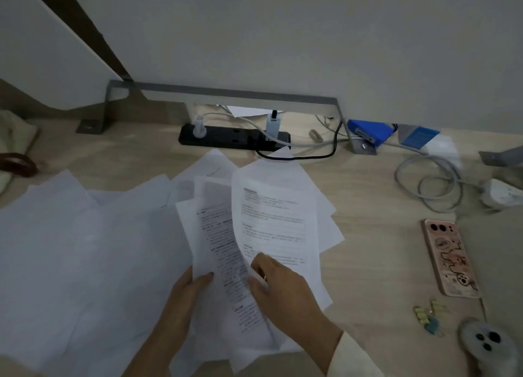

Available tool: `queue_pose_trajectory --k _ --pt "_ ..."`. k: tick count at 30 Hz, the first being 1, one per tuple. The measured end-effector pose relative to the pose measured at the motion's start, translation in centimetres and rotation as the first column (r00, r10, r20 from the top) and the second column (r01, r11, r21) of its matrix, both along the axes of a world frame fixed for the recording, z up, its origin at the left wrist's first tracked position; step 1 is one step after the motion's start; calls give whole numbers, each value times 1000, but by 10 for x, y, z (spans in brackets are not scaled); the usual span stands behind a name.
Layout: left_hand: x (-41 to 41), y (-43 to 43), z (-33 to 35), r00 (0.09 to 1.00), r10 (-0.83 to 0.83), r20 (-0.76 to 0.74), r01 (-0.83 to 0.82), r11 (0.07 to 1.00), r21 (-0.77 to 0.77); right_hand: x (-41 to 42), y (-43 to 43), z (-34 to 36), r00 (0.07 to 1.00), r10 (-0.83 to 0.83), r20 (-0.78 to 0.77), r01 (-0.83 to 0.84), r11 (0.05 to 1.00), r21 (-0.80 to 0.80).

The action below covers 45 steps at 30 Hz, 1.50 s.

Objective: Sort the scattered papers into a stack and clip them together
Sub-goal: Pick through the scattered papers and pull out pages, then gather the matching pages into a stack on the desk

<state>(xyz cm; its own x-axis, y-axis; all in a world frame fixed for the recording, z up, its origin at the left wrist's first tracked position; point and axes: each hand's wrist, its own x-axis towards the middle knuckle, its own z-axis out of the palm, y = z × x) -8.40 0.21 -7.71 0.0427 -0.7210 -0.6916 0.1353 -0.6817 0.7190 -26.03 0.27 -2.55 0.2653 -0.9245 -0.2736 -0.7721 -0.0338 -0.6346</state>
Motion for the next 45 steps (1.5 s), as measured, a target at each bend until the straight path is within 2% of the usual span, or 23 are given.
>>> queue_pose_trajectory --k 3,6,8,10,12,14,16,19,22,25,27,29,31,36,40,45 --pt "-2 2 2 1000 18 -22 -18 1000 -2 13 5 -20 999 44 -18 -44 999 -1" --pt "-3 0 -1 994 70 -81 -64 995 75 22 12 -32 997 81 4 -81 997 12" --pt "-2 -1 -3 990 87 -112 -76 992 101 27 15 -36 995 74 73 -79 994 72" --pt "0 -1 -4 995 9 -96 -3 998 66 28 17 -37 985 9 173 -39 984 175" --pt "0 0 -4 996 -84 -11 84 996 17 22 17 -39 952 -129 277 48 959 281" --pt "-2 -1 -3 992 -107 74 108 994 -9 8 14 -42 908 -284 307 195 936 292" --pt "-6 -4 0 988 -121 101 126 991 -47 -15 9 -44 853 -440 281 387 894 226" --pt "-7 -9 11 980 -136 143 151 983 -101 -52 -1 -44 741 -639 207 624 769 139" --pt "-2 -13 26 977 -147 157 174 970 -170 -79 -12 -31 657 -726 205 693 688 217" --pt "3 -17 42 974 -168 152 201 950 -239 -91 -20 -6 559 -731 392 564 682 466" --pt "5 -21 53 974 -178 142 213 933 -290 -93 -23 12 537 -685 493 444 726 525" --pt "6 -26 66 970 -190 151 231 910 -345 -91 -23 27 553 -624 552 389 779 491" --pt "5 -34 80 972 -173 162 225 886 -406 -87 -23 44 532 -587 611 407 810 423" --pt "1 -45 104 978 -41 203 146 828 -541 -83 -19 76 503 -482 718 445 856 263" --pt "-7 -40 109 980 18 200 106 801 -590 -75 -16 74 500 -476 723 461 853 243" --pt "-14 -37 102 974 -37 222 159 809 -565 -62 -13 58 484 -501 717 483 837 258"
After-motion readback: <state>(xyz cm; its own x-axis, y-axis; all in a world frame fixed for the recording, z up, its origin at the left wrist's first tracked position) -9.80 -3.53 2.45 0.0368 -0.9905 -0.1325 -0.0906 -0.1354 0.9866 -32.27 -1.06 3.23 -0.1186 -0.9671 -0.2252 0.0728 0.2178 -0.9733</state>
